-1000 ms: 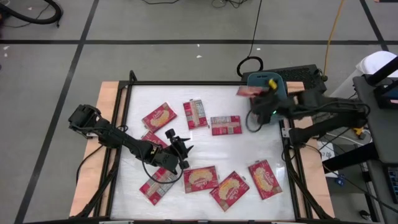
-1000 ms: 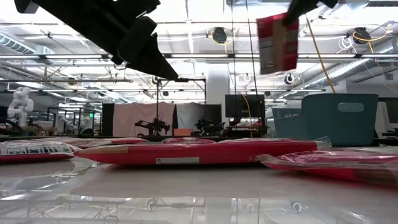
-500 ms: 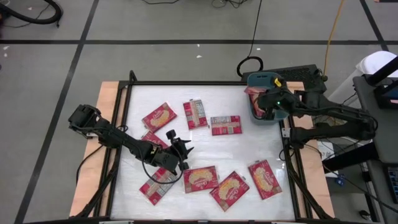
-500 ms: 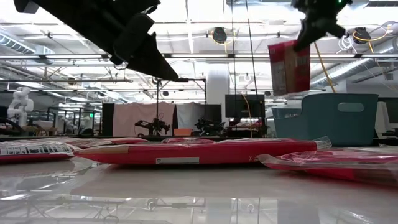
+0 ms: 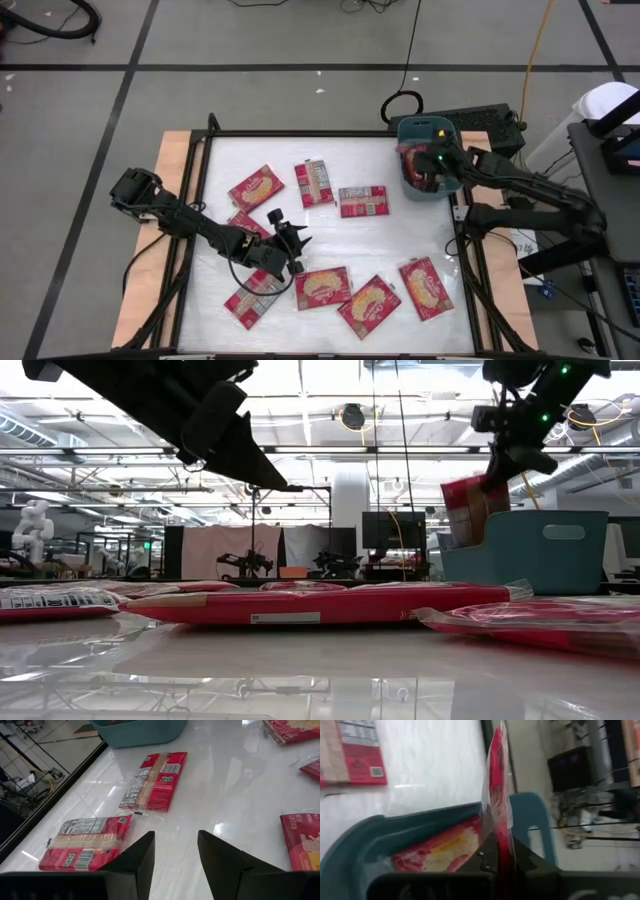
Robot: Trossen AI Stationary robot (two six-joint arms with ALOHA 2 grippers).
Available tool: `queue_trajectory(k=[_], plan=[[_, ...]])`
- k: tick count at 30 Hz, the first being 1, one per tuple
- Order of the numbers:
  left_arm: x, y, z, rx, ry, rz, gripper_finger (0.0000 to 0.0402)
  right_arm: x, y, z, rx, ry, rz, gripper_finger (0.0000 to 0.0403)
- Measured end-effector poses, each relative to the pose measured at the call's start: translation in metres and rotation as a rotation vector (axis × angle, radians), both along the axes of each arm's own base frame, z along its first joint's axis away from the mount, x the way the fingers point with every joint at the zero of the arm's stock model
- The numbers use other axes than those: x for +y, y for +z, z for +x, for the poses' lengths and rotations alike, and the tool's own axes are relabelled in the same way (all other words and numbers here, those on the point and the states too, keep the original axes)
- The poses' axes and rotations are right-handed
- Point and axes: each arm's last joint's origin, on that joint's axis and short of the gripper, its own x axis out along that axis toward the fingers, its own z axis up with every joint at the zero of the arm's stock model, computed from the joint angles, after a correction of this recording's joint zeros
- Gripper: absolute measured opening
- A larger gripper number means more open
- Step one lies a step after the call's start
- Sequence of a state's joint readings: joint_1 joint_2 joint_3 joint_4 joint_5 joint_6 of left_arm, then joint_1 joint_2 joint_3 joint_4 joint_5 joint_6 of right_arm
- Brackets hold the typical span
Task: Sort popcorn bags into baskets
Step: Put the red popcorn bag into the blue bin
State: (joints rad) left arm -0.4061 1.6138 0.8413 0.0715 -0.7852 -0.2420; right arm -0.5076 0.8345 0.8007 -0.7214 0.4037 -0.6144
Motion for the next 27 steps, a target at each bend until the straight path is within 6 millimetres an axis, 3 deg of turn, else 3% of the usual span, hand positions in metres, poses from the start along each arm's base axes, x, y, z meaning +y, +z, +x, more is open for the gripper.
queue_trajectory(k=[9, 22, 27], plan=[[0.000, 0.000, 0.000, 0.001, 0.000, 0.000, 0.0154, -0.010, -0.017, -0.004, -0.026, -0.007, 0.049, 0.0006], [0.000, 0.000, 0.000, 0.001, -0.002, 0.000, 0.0154, -0.010, -0.019, -0.010, -0.032, -0.040, 0.052, 0.0098], [0.000, 0.000, 0.000, 0.001, -0.002, 0.000, 0.0154, -0.007, -0.017, -0.016, -0.017, -0.030, 0.045, 0.0113]])
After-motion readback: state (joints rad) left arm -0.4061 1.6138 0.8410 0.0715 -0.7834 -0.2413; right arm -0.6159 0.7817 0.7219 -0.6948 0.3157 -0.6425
